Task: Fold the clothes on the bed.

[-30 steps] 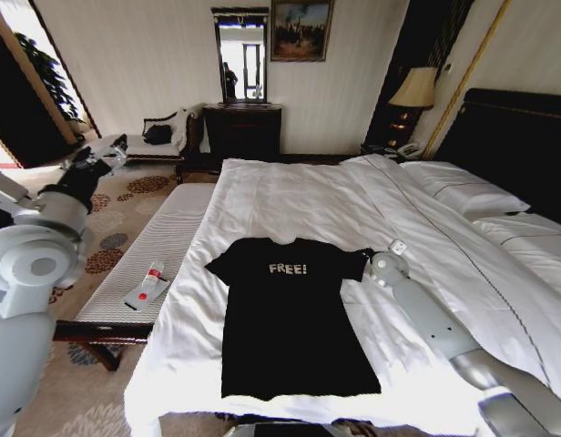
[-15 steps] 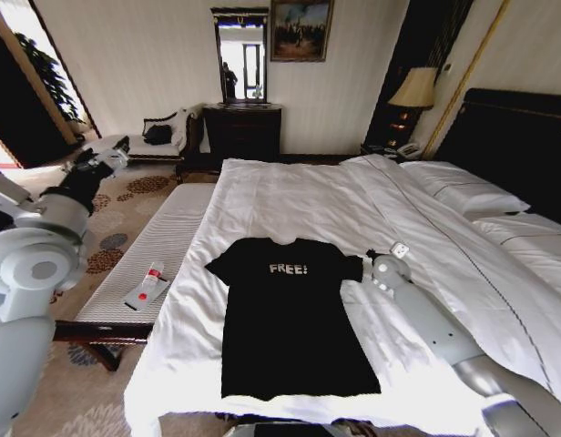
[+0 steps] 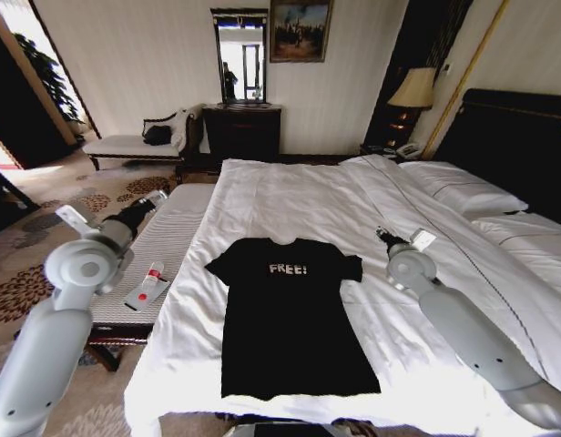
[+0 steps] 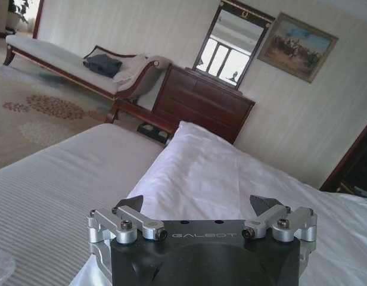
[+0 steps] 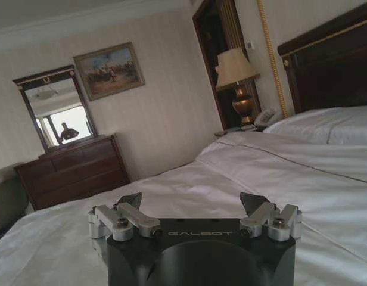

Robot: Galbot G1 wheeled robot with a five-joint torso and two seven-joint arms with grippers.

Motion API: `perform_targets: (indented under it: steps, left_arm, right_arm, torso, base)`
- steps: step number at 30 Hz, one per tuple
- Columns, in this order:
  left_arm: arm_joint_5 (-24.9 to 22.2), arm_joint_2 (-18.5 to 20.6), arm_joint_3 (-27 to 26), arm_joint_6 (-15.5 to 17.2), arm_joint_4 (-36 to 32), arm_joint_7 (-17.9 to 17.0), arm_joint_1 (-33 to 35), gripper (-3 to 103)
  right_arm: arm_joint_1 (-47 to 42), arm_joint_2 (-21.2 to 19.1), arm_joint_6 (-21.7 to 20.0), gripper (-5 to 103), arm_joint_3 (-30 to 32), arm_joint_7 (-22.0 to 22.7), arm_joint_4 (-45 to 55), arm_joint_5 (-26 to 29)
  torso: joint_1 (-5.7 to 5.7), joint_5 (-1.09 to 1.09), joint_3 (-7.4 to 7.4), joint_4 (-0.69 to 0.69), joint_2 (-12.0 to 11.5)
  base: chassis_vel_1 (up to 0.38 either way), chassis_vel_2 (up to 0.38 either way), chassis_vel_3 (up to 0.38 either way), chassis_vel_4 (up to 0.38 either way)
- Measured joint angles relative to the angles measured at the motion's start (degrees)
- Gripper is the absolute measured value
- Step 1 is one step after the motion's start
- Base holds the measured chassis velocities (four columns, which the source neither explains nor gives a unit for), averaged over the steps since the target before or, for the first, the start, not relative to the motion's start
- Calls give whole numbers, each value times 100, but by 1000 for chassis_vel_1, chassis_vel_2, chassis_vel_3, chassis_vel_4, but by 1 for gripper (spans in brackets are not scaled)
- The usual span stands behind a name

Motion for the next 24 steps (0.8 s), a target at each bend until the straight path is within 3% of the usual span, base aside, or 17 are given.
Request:
perform_targets:
  steps: [1, 4, 7, 9, 13, 15, 19, 20, 24]
  left_arm:
    - [91, -112, 139, -68, 182, 23, -36, 100]
    - [78, -382, 378, -248, 618, 268, -86, 100]
    - [-567, -657, 459, -201, 1054, 372, -122, 100]
    - [-1215, -875, 448, 18, 1445, 310, -190, 100]
    - [-1768, -1018, 388, 409, 1733, 67, -207, 100]
    - [-1793, -1047, 365, 588, 1894, 96, -162, 100]
    - [-1146, -1096, 360, 603, 2554, 920, -37, 100]
    - [-1146, -1096, 360, 603, 2554, 920, -37, 100]
    - [-946, -1242, 344, 200, 3151, 1674, -57, 100]
  right_arm:
    - [-19, -33, 70, 94, -2, -115, 51, -96]
    - [-69, -71, 136, 99, -3, -231, 186, -190]
    - [-84, -42, 126, 100, -23, -233, 231, -191]
    - [-107, 9, 78, 100, -34, -229, 221, -204]
    - [-158, 67, 35, 100, -22, -203, 180, -215]
    - [-194, 95, 14, 100, 3, -173, 146, -229]
    - [-257, 152, -34, 100, 23, -108, 3, -202]
    - [-257, 152, -34, 100, 23, -108, 3, -202]
    - [-161, 249, -70, 100, 15, -32, -180, 136]
  torso:
    - [1, -1, 0, -1, 0]
    - [1, -1, 0, -4, 0]
    - [0, 1, 0, -2, 0]
    - [0, 1, 0, 0, 0]
    - [1, 0, 0, 0, 0]
    - [1, 2, 0, -1, 0]
    - [0, 1, 0, 0, 0]
    - [0, 1, 0, 0, 0]
    - [0, 1, -1, 0, 0]
  base:
    - [0, 0, 0, 0]
    - [0, 0, 0, 0]
    - [0, 0, 0, 0]
    - [0, 0, 0, 0]
    - [0, 0, 0, 0]
    - [0, 0, 0, 0]
    - [0, 0, 0, 0]
    - [0, 0, 0, 0]
    - [0, 0, 0, 0]
